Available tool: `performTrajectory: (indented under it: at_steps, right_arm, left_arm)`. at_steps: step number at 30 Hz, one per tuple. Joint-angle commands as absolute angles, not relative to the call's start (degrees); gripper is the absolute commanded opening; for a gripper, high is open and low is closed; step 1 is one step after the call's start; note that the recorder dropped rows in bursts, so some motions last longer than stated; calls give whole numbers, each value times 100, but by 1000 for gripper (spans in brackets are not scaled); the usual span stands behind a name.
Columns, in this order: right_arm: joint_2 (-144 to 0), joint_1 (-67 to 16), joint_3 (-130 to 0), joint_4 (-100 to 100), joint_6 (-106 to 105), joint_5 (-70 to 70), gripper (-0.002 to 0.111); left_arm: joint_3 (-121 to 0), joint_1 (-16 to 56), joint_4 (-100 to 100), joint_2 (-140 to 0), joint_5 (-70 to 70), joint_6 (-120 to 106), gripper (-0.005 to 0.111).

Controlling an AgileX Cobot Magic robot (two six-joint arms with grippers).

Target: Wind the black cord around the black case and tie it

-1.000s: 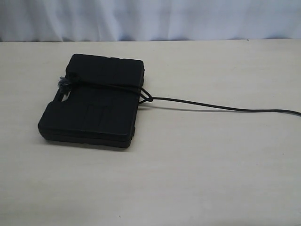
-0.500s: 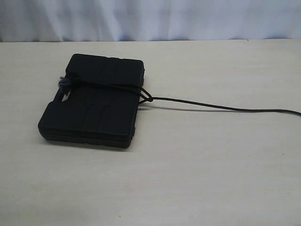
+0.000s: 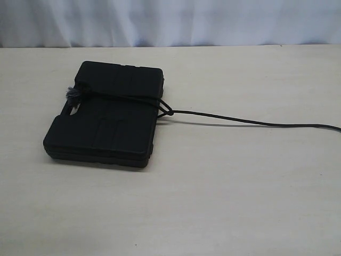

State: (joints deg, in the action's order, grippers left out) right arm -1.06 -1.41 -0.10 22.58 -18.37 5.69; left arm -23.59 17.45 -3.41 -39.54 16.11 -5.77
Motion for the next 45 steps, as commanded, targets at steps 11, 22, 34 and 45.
performTrajectory:
  at_steps: [11, 22, 34, 45]
  right_arm:
    - [0, 91, 0, 599, -332, 802, 4]
    - [0, 53, 0, 553, -320, 910, 4]
    - [0, 53, 0, 553, -320, 910, 4]
    - [0, 53, 0, 553, -320, 910, 4]
  left_arm:
    - [-2344, 1775, -372, -3915, 1586, -575, 0]
    - [-2344, 1775, -372, -3915, 1586, -575, 0]
    - [-2344, 1775, -356, -3915, 1581, -575, 0]
    - [-1999, 1665, -489, -3709, 1799, -1456, 0]
